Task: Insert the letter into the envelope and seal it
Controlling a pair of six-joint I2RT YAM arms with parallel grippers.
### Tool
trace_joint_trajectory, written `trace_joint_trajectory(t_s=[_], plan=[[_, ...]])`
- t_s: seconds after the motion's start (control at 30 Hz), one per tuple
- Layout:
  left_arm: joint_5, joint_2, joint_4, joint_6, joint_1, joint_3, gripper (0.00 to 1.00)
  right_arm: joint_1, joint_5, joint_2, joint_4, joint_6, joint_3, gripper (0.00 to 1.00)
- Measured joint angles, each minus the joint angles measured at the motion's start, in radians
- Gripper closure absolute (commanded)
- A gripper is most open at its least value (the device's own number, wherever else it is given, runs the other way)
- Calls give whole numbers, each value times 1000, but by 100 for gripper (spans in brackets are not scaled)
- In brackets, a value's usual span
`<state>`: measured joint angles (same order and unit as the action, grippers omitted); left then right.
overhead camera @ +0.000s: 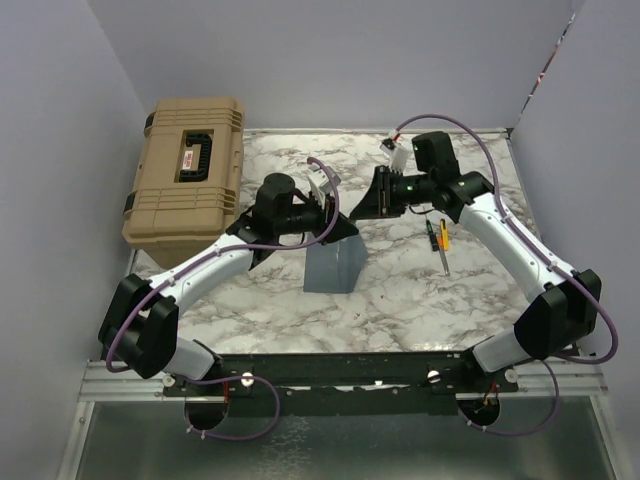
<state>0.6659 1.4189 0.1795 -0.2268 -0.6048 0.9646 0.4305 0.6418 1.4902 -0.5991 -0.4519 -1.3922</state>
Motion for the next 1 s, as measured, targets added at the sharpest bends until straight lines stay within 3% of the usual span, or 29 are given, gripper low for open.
trace_joint_trajectory(t_s=[0.1,0.3,0.53,0.63,0.9,1.0], plan=[[1,0,6,2,-2,0,100,-16,19,0,0,-3,0,100],[4,7,-132,7,15,-61,100,-145,-53,-31,20,1,-36,99],[0,9,-171,6,16,-60,100,-135,-124,-32,26,30,-37,99],[-10,13,-172,3,16,-53,100,-133,-229,-34,34,44,12,99],[-84,58,-191,-10,16,-22,100,-114,-607,-32,101,61,325,99],[-95,77,-200,-24,16,-22,100,-90,-732,-32,164,60,429,95]])
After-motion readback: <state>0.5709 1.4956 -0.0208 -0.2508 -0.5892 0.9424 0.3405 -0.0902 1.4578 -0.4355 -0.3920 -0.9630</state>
